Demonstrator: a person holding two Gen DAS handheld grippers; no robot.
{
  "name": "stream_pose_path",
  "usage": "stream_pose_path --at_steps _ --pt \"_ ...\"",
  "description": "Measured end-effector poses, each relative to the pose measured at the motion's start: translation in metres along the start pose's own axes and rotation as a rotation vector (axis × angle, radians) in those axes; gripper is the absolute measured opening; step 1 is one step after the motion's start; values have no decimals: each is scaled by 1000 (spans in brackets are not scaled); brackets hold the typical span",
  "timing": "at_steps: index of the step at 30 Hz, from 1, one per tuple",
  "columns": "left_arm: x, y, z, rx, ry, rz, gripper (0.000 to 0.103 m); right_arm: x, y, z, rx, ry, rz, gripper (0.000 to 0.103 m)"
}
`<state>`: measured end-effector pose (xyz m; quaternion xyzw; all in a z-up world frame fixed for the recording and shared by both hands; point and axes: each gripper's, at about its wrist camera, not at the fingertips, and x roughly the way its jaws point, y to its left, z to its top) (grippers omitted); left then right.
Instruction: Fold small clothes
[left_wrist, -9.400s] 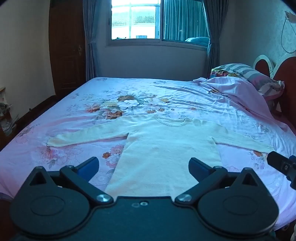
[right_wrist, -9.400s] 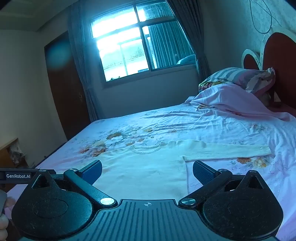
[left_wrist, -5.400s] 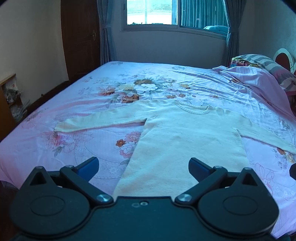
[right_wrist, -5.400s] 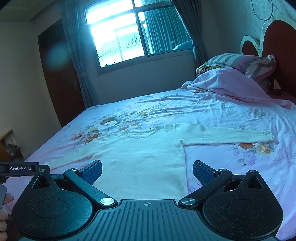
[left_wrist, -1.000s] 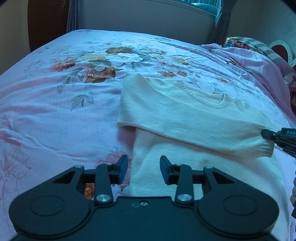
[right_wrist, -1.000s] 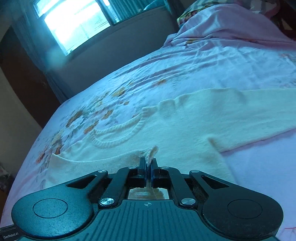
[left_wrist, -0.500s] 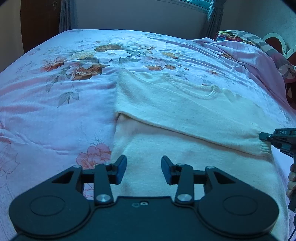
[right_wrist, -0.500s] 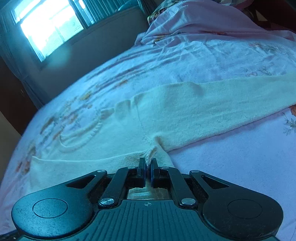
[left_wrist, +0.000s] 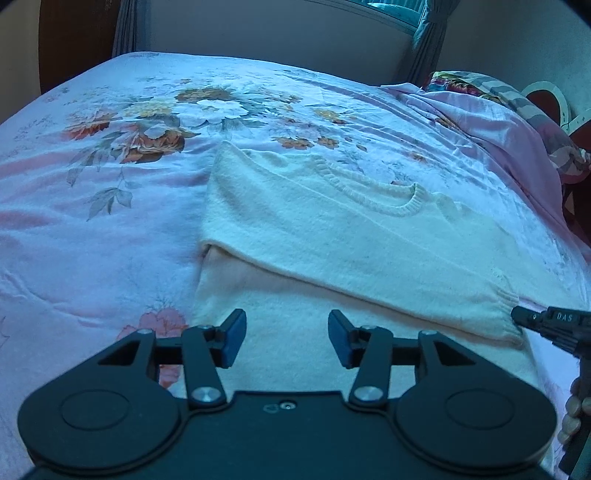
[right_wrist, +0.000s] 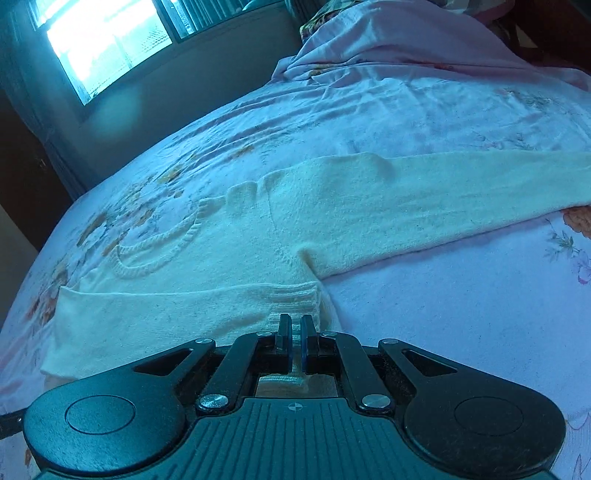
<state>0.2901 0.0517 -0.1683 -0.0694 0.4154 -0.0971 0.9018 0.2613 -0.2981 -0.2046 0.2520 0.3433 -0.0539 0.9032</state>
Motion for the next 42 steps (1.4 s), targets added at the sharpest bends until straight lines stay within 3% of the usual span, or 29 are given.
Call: stream_pose_path --at_steps 2,4,7,13,15,18,22,25,35,39,42 --pt "10 -1 4 -2 -11 3 37 -4 1 -2 7 2 29 4" --pt "19 -1 7 18 -10 30 22 -6 2 -5 5 9 40 4" --pt "31 4 7 34 1 33 16 -7 1 -9 6 14 50 4" --pt "58 -3 14 207 -28 89 13 -4 1 -11 8 12 53 4" --pt "65 1 21 208 -50 129 12 -2 3 -10 -2 11 54 4" --pt "68 18 29 115 -90 186 2 2 9 -7 -25 3 53 4" --pt "65 22 21 97 -133 223 2 11 15 -5 -42 7 55 4" --pt "60 32 21 -35 -161 231 2 11 15 -5 -36 4 63 4" --pt "58 64 16 -269 -169 205 2 17 17 -2 -55 5 72 4" --pt "58 49 16 -174 -144 248 2 34 17 -5 -106 32 9 3" --pt "42 41 10 -118 -129 278 25 30 21 -1 -121 38 -22 4"
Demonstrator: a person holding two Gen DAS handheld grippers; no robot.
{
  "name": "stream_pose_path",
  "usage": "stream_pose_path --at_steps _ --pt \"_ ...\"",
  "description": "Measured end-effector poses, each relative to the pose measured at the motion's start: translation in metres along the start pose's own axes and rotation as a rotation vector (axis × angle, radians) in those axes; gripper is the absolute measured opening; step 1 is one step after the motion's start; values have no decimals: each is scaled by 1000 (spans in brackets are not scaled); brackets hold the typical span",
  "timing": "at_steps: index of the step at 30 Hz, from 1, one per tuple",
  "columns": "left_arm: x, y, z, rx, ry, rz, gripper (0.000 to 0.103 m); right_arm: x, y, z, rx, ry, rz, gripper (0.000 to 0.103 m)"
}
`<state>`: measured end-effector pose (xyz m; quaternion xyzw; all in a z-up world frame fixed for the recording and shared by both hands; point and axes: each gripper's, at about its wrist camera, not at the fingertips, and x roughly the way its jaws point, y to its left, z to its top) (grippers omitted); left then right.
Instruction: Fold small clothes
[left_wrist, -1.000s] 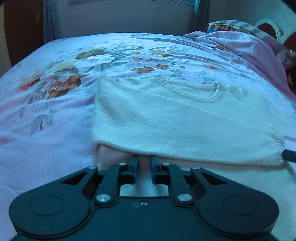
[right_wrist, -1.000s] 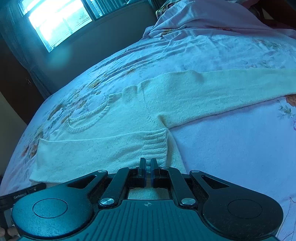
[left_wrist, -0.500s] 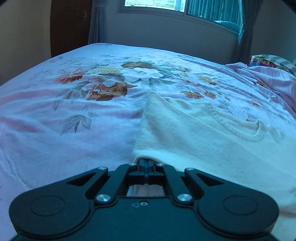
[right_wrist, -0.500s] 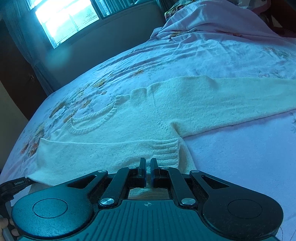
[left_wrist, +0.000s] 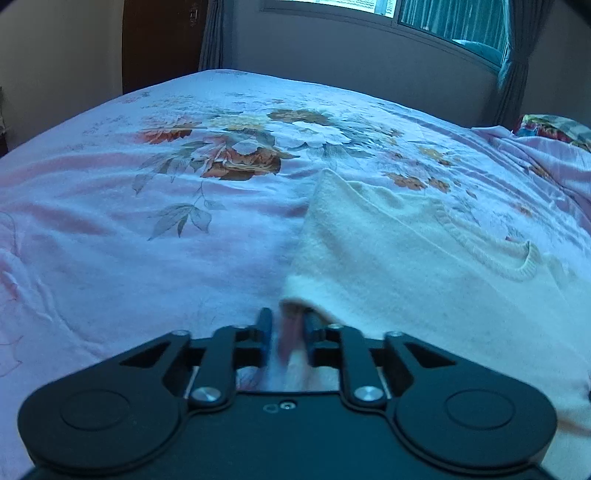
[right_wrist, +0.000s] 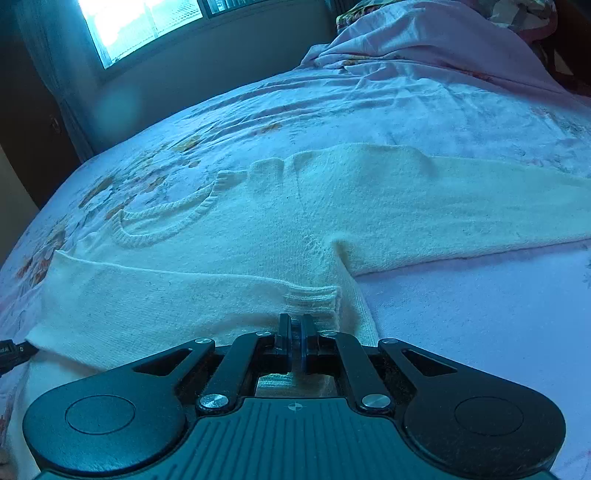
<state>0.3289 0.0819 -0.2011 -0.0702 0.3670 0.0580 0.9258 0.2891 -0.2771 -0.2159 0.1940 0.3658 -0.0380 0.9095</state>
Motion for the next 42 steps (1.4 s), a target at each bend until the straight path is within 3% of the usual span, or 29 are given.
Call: stream_pose_path --at_steps 3,7,12,13,15,18,20,21,22,23,27,28,30,38,39,42 --pt "-24 8 -8 -7 -3 -27 23 -21 10 2 -26 -77 34 4" --pt "-35 -9 -5 43 -3 -57 24 6 12 -5 -47 55 20 3" --pt "-9 -35 -4 94 108 -73 33 -20 7 -4 -31 16 28 4" --pt "-7 -39 -7 114 108 -51 33 -17 5 -6 -59 44 -8 4" --pt "-12 -46 -8 144 103 -26 32 -18 -5 -8 -51 72 24 4" --pt "-32 -46 -5 94 90 -87 35 -42 -24 4 -8 13 6 5" --pt "-41 -55 -4 109 85 -99 41 -51 -43 13 16 1 -19 22" --pt "-44 -60 -4 116 85 -111 44 -54 -56 16 33 -7 -46 54" --pt "-46 -66 -4 120 87 -120 46 -58 -72 19 57 -22 -87 77" --pt "-48 -71 -6 124 87 -125 46 -64 -86 21 79 -42 -122 77" --pt "-52 -93 -16 156 94 -139 46 -79 -155 29 205 -75 -242 75" --pt "-51 -98 -18 165 96 -140 46 -82 -174 32 254 -81 -263 62" --pt "-50 -106 -20 177 98 -136 46 -85 -208 37 339 -81 -289 52" --pt "-38 -132 -9 186 99 -131 46 -73 -283 57 528 -120 -356 52" --pt "-36 -134 -8 184 99 -132 46 -71 -289 60 548 -129 -360 48" --pt "-33 -136 -8 181 103 -137 47 -61 -306 69 618 -157 -378 21"
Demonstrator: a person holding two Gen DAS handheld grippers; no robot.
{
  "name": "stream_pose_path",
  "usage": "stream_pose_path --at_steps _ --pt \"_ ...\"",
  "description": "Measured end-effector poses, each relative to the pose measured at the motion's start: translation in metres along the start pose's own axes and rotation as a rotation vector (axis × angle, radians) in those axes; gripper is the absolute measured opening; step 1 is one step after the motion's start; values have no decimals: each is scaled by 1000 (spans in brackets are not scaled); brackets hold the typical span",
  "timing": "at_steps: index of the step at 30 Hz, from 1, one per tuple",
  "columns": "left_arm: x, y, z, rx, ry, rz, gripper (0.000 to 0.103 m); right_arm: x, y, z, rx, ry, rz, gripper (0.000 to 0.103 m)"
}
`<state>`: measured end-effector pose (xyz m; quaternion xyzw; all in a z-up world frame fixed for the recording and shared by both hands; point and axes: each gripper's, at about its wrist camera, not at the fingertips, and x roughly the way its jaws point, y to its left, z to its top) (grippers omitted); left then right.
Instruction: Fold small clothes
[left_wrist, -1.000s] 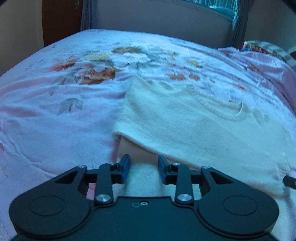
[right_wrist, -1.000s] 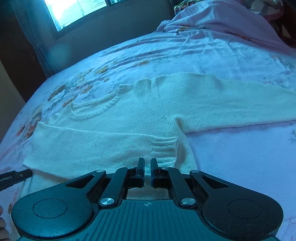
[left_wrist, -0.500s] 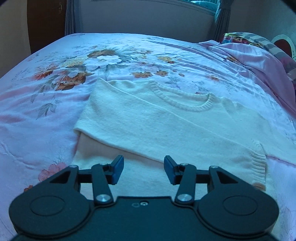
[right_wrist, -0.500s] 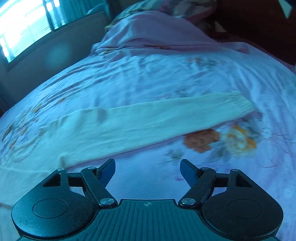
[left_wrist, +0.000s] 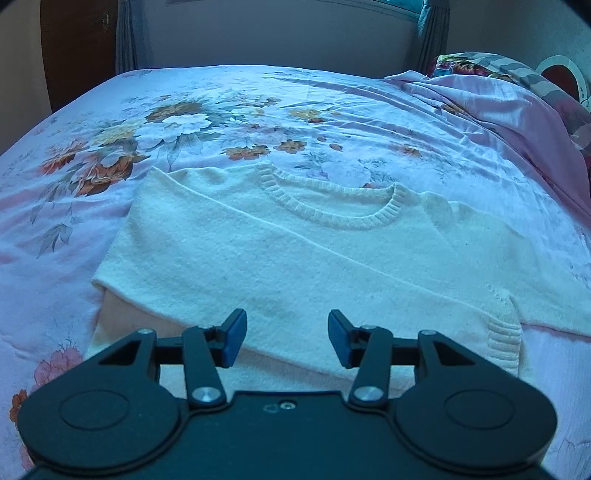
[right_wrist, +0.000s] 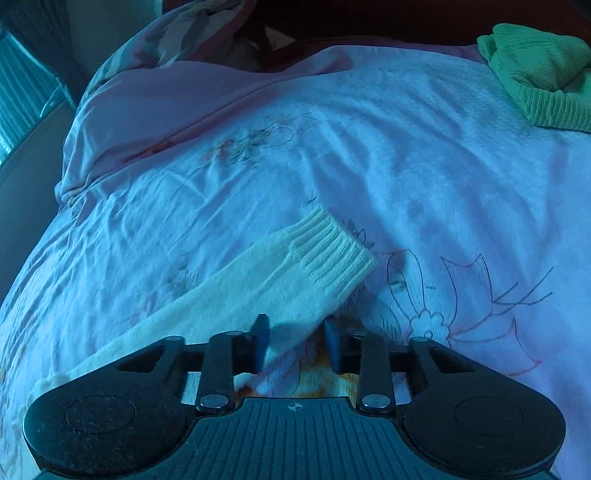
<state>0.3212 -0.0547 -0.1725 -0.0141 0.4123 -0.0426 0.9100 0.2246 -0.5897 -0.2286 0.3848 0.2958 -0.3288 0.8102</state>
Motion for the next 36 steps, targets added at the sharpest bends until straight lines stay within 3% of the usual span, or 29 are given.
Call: stream_pose_path --at_steps 5,7,10,13,16,19,21,23,24,25,27,32,35,36 --pt "2 8 -4 5 9 3 47 7 5 11 71 -10 52 3" --pt "1 14 -4 -8 6 2 47 -2 25 7 31 -37 126 2" --pt "-2 25 -3 -30 -1 1 47 -26 75 -13 -66 -38 312 2" --pt "-9 35 -2 -44 -12 4 47 -57 138 -55 -198 0 507 2" --pt "-17 50 -1 -70 -21 7 48 -92 204 -125 -373 63 688 2" --pt "-24 67 -2 -100 -23 11 50 -111 244 -203 -517 175 795 2" --pt "-26 79 -3 -131 -12 -3 52 -111 257 -256 -638 274 811 3" --pt "-26 91 -4 -170 15 -52 56 -101 259 -295 -730 385 773 5" --pt "-25 96 -5 -192 37 -87 64 -100 256 -308 -766 413 759 18" --pt "-24 100 -6 -222 57 -134 71 -103 251 -313 -782 401 767 30" --pt "-21 105 -8 -266 89 -222 72 -113 240 -309 -776 364 785 50" --pt "-6 96 -22 -318 177 -317 65 -139 222 -292 -777 245 765 52" --pt "-2 90 -31 -334 186 -315 57 -143 210 -284 -732 251 751 52" --pt "-1 88 -32 -336 186 -319 48 -142 206 -282 -715 254 745 52"
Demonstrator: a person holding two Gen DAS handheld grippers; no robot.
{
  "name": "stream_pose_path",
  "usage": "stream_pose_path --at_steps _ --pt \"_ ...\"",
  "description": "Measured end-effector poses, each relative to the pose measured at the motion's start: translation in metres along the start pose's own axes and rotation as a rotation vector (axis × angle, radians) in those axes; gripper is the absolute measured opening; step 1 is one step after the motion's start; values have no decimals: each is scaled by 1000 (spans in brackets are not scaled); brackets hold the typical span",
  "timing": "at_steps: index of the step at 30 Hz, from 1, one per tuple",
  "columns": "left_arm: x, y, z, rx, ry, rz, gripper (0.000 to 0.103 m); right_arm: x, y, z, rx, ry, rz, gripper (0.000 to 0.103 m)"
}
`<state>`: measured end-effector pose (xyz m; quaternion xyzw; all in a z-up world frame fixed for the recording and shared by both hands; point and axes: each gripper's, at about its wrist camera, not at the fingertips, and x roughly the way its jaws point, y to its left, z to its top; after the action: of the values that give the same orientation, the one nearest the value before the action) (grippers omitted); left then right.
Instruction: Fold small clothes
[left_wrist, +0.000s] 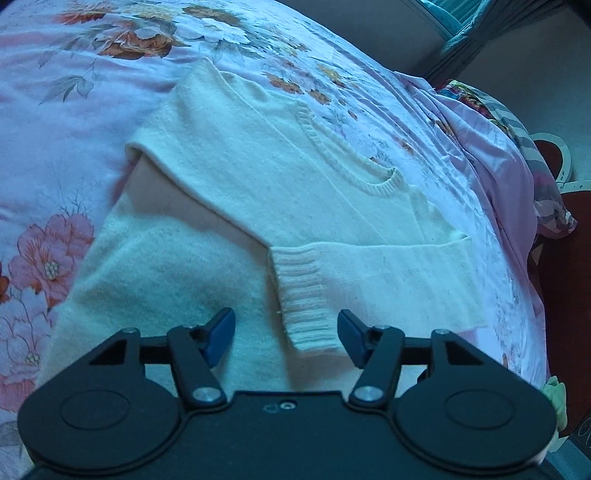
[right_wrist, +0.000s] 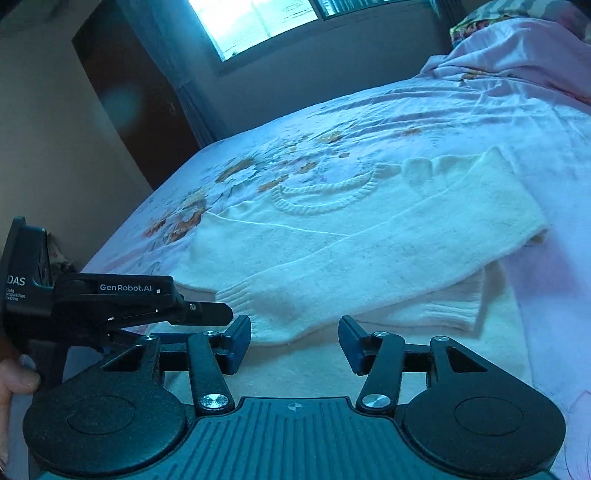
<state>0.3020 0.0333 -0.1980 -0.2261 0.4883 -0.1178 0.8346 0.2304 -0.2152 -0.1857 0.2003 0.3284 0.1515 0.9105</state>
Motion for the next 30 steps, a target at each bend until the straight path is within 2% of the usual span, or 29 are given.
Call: stream_pose_path --at_steps 1,2,4,6,7,10,13,16,17,21,23,26,30 --pt "3 -2 -1 -1 4 -5 40 -8 -4 0 17 -1 -3 52" --pt "5 -3 -1 -10 4 -10 36 -10 -7 -2 31 -4 -8 52" --pt "11 -4 -2 -39 3 -33 17 -19 -12 -6 63 -17 -18 52" --pt "17 -6 -2 -60 -3 -30 8 -24 -16 -7 81 -26 -25 52" --pt "18 -8 -1 -65 -21 -18 7 -27 -18 -7 85 -31 -30 52" --pt "-1 -16 5 -42 -140 9 2 -30 -21 -5 92 -46 -49 52" --pt "-29 -14 15 -32 -239 5 2 -31 -23 0 84 -68 -64 52" --pt "-51 0 19 -30 -312 43 2 -28 -24 4 76 -76 -78 52" --pt "-51 6 19 -30 -308 64 2 -26 -24 5 79 -80 -81 52" --pt "-26 26 9 -25 -193 110 2 -12 -23 8 76 -58 -94 52" --pt "-23 32 3 -34 -188 120 2 -5 -22 10 64 -52 -104 52" --pt "-32 41 2 -73 -221 104 2 -1 -22 17 46 -55 -115 52" --pt "-36 39 1 -50 -226 105 2 2 -21 20 50 -61 -105 52"
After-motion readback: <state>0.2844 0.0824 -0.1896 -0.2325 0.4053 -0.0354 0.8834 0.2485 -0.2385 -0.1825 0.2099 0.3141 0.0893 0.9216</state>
